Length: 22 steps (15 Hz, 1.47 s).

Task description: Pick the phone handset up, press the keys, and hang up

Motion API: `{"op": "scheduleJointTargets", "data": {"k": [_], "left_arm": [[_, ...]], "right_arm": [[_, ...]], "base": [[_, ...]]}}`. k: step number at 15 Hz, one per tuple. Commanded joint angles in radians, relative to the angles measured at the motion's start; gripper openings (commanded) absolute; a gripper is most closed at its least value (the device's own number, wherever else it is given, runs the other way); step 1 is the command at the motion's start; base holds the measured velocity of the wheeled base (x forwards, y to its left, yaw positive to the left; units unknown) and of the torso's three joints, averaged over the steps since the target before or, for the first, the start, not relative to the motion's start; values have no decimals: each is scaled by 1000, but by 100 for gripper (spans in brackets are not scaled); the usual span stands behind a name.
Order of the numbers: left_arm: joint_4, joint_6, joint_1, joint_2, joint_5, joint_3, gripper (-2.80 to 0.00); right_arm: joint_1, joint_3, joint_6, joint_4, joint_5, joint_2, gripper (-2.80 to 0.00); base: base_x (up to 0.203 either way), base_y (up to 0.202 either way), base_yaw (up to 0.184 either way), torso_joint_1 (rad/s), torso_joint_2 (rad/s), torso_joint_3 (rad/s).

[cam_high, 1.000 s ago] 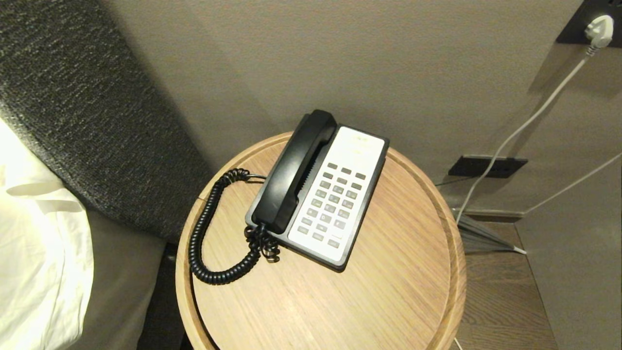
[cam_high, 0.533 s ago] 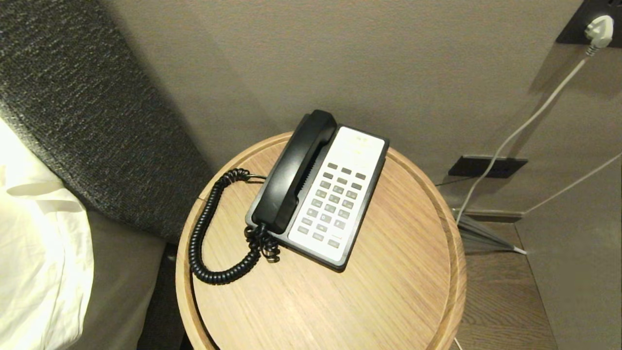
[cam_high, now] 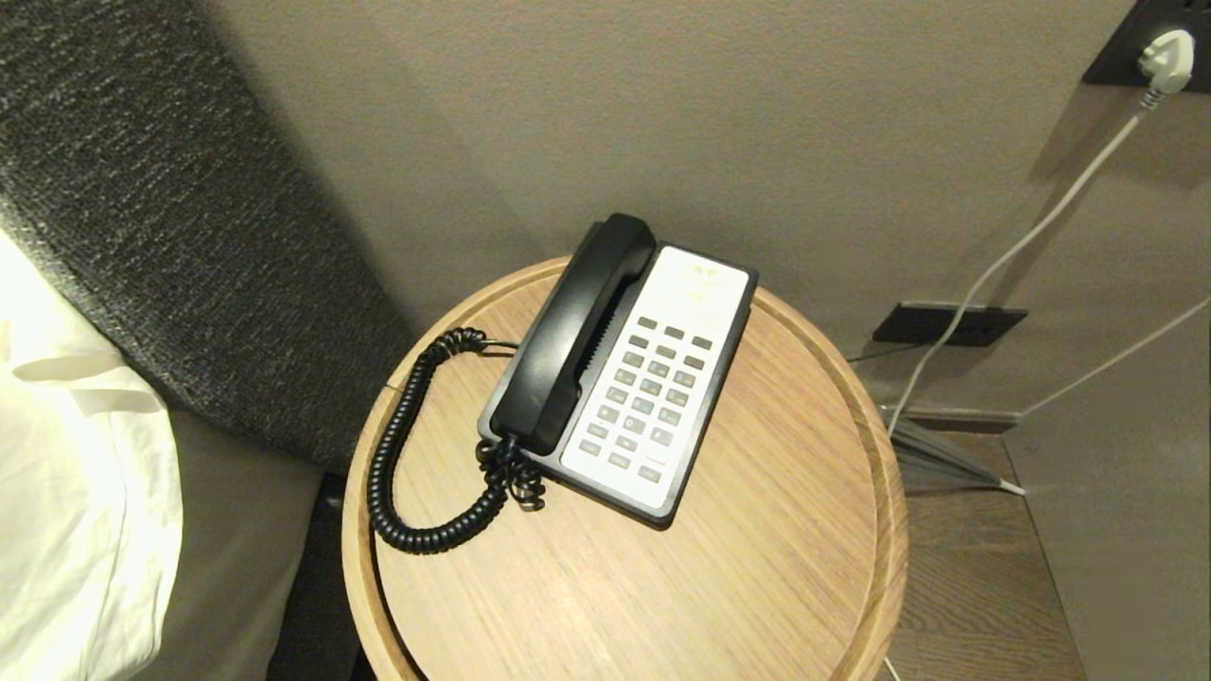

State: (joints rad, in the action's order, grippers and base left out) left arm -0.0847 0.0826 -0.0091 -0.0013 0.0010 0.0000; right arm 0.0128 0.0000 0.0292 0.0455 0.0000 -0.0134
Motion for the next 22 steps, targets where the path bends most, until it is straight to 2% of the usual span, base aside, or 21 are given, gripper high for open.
{"op": "scheduleJointTargets", "data": {"k": [1,22], "left_arm": [[-1,0,0,1,1,40,-280],[-1,0,0,1,1,40,-280]], "right_arm": [[0,21,0,0,0,-5,-280],[0,21,0,0,0,-5,-280]], "base": [[0,0,0,0,0,0],[0,0,0,0,0,0]]}}
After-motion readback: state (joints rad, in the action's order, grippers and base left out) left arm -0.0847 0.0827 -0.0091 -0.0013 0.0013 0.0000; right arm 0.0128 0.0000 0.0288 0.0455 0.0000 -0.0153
